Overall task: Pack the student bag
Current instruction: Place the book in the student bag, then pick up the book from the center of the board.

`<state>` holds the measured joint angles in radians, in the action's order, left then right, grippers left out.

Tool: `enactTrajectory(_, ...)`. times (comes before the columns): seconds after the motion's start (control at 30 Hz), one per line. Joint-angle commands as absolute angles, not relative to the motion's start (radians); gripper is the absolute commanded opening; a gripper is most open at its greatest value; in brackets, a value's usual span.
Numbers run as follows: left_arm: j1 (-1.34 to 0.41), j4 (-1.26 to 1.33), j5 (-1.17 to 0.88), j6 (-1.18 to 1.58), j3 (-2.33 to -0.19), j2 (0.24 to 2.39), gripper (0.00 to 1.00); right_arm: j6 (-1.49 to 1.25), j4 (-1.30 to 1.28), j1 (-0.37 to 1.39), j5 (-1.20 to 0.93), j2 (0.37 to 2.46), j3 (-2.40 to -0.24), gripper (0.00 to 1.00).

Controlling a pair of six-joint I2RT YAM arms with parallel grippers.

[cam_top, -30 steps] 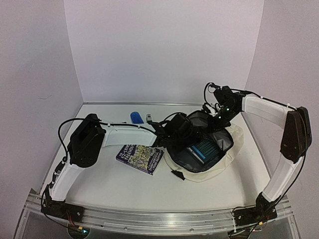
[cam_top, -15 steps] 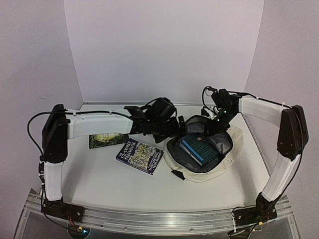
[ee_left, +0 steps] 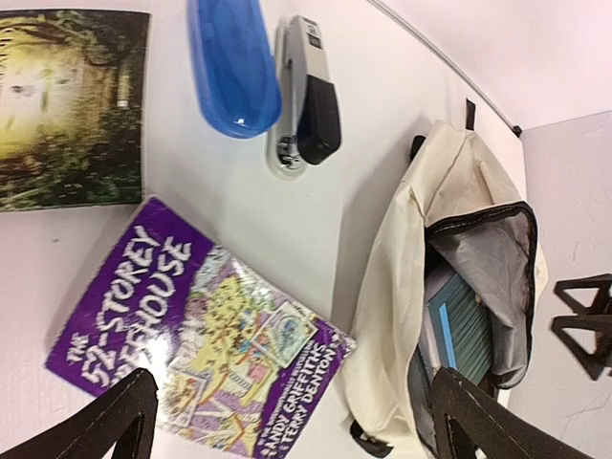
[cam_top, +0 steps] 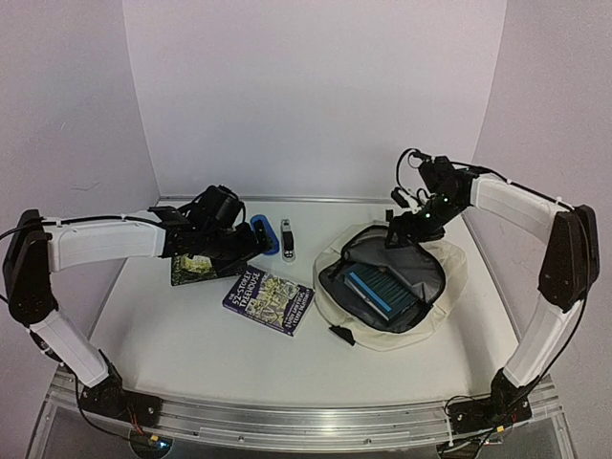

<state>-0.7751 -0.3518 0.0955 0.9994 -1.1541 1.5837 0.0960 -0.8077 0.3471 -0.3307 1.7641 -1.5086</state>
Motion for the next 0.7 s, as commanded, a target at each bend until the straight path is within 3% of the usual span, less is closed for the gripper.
enactTrajectory(0.0, -0.721, -0.367, 0.052, 0.945, -1.086, 1.492, 1.00, 0.053, -0.805, 0.360, -0.456, 1.671, -1.588, 0.90)
enactTrajectory(0.33, -0.607, -0.368, -0.076, 0.823, -1.018, 1.506, 1.00, 0.008, -0.748, 0.577, -0.531, 1.638, -1.518, 0.91)
enactTrajectory(0.67, -0.595, -0.334, -0.176, 0.729, -1.042, 1.646, 1.00, -0.065, -0.641, 0.781, -0.596, 1.744, -1.461, 0.91)
